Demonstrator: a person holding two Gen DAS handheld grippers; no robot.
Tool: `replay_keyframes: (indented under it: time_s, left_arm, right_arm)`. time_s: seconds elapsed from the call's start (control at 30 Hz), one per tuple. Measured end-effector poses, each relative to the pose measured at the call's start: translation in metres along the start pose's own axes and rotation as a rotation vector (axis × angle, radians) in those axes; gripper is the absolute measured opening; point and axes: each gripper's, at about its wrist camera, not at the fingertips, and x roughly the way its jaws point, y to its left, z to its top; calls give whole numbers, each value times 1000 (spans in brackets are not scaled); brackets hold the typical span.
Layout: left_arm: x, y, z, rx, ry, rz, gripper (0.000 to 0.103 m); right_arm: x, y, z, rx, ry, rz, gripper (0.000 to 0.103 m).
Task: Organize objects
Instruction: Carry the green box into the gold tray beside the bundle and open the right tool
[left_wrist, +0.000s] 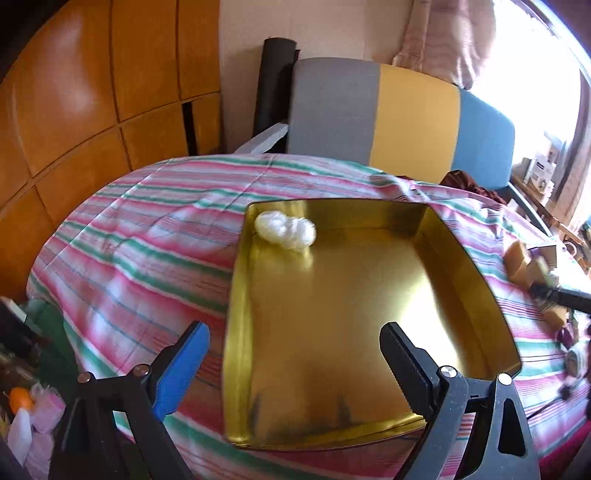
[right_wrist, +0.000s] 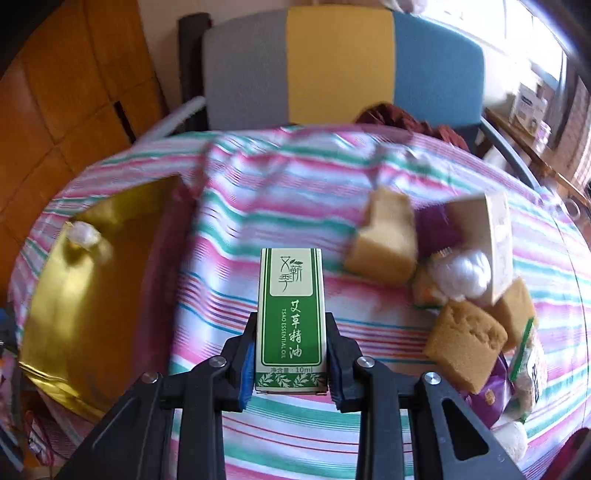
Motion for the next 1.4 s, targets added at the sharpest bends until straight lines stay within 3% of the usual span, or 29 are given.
replay_keyframes:
  time_s: [0.17, 0.37, 0.57, 0.7, 0.87, 0.97, 1.07, 1.4]
  left_arm:
    - [-1, 20, -7, -33, 25, 27, 94]
    - [-10, 65, -13, -115, 19, 84, 94]
    - [-10, 104, -21, -234, 24, 101, 94]
    - [-5, 107, -24, -243, 36, 102, 94]
    - [-3, 104, -27, -240, 53, 78, 94]
    - [-5, 100, -26, -232, 46, 82, 94]
    - [-7, 98, -25, -222, 36, 91, 94]
    - [-21, 70, -17, -142, -10, 73, 94]
  right_arm:
    - [-8, 62, 21, -92, -8, 138, 30]
    - [31, 162, 28, -179, 119, 302, 30]
    - [87, 248, 36, -185, 237, 343, 30]
    - [121, 277, 49, -114, 288, 359, 31]
    - [139, 281, 60, 31, 320, 470, 42]
    - [128, 278, 58, 13, 303, 497, 42]
    - [108, 266, 49, -42, 265, 489, 42]
    - [28, 187, 9, -198, 93, 343, 45]
